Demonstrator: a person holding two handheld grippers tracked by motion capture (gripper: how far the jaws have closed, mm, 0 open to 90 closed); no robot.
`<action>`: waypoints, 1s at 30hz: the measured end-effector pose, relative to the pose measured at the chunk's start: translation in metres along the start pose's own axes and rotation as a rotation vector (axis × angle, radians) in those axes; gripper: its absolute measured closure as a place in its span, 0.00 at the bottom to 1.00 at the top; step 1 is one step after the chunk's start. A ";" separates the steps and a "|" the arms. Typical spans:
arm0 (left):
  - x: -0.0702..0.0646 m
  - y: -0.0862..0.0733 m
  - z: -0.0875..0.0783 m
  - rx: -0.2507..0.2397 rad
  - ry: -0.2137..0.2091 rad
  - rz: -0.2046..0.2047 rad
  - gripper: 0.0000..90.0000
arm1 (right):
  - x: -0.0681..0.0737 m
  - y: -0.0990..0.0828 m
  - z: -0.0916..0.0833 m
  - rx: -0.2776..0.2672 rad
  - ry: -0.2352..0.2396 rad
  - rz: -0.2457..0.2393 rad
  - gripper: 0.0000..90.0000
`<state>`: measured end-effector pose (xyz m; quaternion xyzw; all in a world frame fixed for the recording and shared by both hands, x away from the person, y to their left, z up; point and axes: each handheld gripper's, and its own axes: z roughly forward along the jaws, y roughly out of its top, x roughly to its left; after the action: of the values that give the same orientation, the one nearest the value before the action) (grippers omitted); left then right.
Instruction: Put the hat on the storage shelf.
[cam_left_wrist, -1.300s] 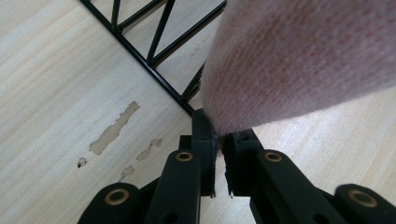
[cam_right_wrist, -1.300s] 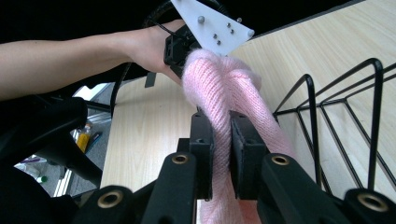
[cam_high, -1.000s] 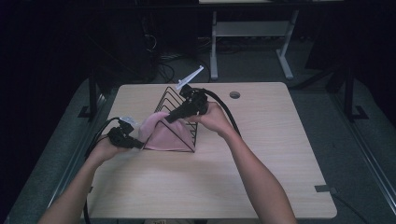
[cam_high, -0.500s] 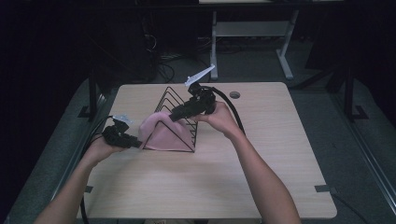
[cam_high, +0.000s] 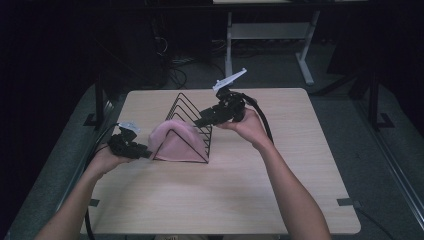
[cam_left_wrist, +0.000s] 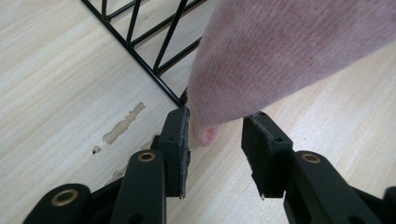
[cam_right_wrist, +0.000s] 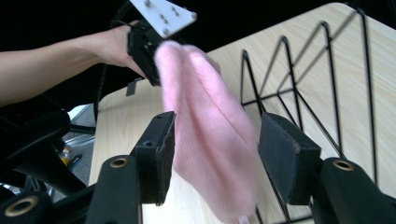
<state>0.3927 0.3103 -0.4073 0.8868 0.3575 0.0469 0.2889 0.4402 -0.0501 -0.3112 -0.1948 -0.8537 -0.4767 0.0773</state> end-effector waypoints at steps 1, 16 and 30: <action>0.000 0.000 -0.001 0.000 0.000 0.001 0.67 | -0.001 -0.002 -0.002 0.001 -0.003 0.009 0.49; -0.004 0.000 -0.005 -0.010 0.000 0.002 0.55 | -0.010 -0.022 -0.028 -0.006 -0.070 0.047 0.44; -0.003 -0.003 -0.011 -0.013 0.006 -0.006 0.46 | -0.016 -0.041 -0.050 -0.012 -0.124 0.093 0.40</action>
<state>0.3850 0.3155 -0.3992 0.8837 0.3607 0.0512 0.2938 0.4354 -0.1162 -0.3217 -0.2638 -0.8440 -0.4648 0.0451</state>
